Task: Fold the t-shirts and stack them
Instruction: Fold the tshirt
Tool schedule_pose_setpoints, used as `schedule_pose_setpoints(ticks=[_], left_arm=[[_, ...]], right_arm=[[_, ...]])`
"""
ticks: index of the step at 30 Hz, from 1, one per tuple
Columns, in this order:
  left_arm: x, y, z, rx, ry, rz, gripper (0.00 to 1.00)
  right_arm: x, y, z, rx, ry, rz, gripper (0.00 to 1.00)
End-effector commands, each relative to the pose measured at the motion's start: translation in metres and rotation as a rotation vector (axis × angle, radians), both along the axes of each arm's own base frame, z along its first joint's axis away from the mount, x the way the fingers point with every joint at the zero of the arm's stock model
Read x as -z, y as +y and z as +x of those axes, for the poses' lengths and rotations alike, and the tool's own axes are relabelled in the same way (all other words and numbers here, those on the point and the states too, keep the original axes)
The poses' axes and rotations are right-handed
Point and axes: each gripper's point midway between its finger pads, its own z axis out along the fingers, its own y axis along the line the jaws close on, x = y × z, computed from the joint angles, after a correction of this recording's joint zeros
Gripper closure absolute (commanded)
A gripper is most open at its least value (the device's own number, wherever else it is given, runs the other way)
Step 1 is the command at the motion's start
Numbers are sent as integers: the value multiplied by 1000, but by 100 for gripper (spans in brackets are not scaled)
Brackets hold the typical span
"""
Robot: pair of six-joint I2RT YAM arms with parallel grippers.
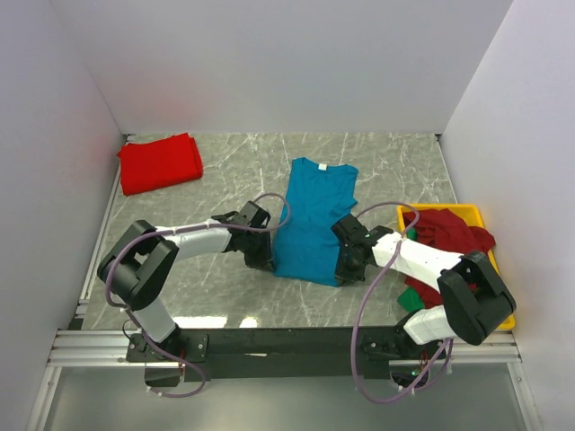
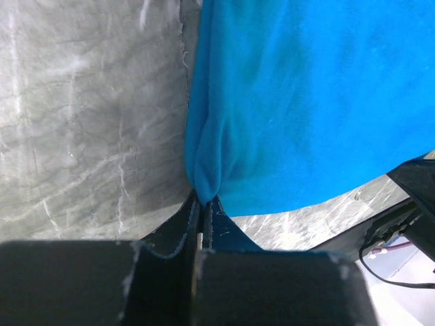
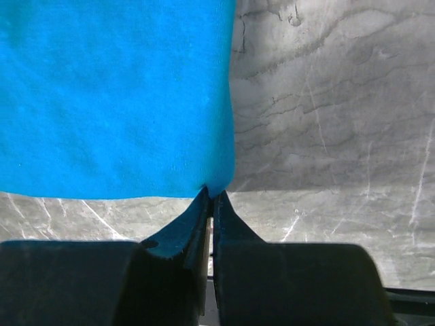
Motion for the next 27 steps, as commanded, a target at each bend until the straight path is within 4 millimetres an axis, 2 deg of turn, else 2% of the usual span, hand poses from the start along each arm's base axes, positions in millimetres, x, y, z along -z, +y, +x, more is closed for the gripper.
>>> schedule_pose_setpoints(ticks=[1, 4, 6, 8, 12, 13, 18, 19, 21, 27], left_arm=[[-1, 7, -3, -10, -17, 45, 99], [-21, 9, -4, -19, -49, 17, 99], [-26, 12, -11, -29, -40, 9, 99], [-38, 13, -15, -37, -60, -17, 99], [-44, 18, -38, -43, -45, -41, 99], [-53, 18, -41, -42, -61, -57, 99], [-70, 26, -69, -49, -55, -70, 99], [-79, 27, -73, -50, -69, -97, 99], [-81, 34, -84, -56, -42, -93, 99], [-108, 50, -108, -41, -26, -115, 99]], right_arm=[[-20, -1, 9, -15, -56, -7, 100], [-34, -3, 6, -7, -79, 11, 100], [-42, -5, 2, 3, -91, 23, 100], [-45, -8, -3, 12, -93, 28, 100], [-55, -11, -17, 10, -99, 42, 100], [-58, -8, -22, -4, -100, 46, 100], [-80, -8, -40, -5, -128, 32, 100], [-85, -5, -45, -21, -137, 39, 100], [-93, -5, -53, -3, -139, 55, 100], [-121, 1, -72, -2, -156, 87, 100]])
